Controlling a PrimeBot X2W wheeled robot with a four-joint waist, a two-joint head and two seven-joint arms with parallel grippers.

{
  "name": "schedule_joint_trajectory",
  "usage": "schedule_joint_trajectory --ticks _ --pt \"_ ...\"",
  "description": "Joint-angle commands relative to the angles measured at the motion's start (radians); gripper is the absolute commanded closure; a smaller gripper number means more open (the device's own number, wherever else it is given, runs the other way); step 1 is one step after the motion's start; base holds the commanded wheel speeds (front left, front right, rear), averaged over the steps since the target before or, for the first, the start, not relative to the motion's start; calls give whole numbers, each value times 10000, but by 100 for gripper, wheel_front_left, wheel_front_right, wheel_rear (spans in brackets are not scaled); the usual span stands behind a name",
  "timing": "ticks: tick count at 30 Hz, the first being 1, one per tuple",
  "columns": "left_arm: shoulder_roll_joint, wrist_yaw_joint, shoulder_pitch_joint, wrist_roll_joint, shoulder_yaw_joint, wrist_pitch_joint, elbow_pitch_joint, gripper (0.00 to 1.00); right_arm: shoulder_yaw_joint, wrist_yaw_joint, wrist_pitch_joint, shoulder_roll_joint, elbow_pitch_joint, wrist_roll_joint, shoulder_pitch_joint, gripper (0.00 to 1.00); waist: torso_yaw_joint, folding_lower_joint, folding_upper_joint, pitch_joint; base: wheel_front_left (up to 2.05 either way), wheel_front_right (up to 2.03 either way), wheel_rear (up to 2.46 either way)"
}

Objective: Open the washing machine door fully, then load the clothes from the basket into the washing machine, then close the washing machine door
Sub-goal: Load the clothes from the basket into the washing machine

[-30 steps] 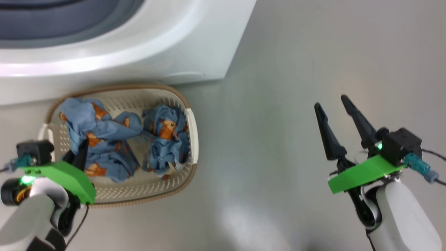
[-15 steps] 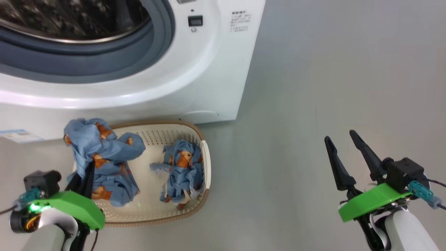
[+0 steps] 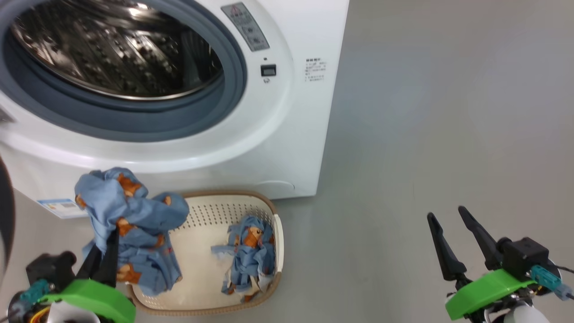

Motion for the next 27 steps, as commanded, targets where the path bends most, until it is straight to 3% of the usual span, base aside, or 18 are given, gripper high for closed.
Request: schedule_joint_trajectory --ticks 1,18,27 --pt "257 -14 81 145 463 -74 -401 100 90 16 -49 -167 -211 69 167 0 182 0 0 -494 0 0 0" --pt "-86 -14 2178 1029 1724 -74 -2931 100 -463 16 -49 -299 -374 114 1218 0 448 0 0 -1248 0 0 0" --pt "-256 -14 2613 1184 1971 -74 -3398 100 -548 16 -49 -273 -409 109 1306 0 476 0 0 -1265 0 0 0"
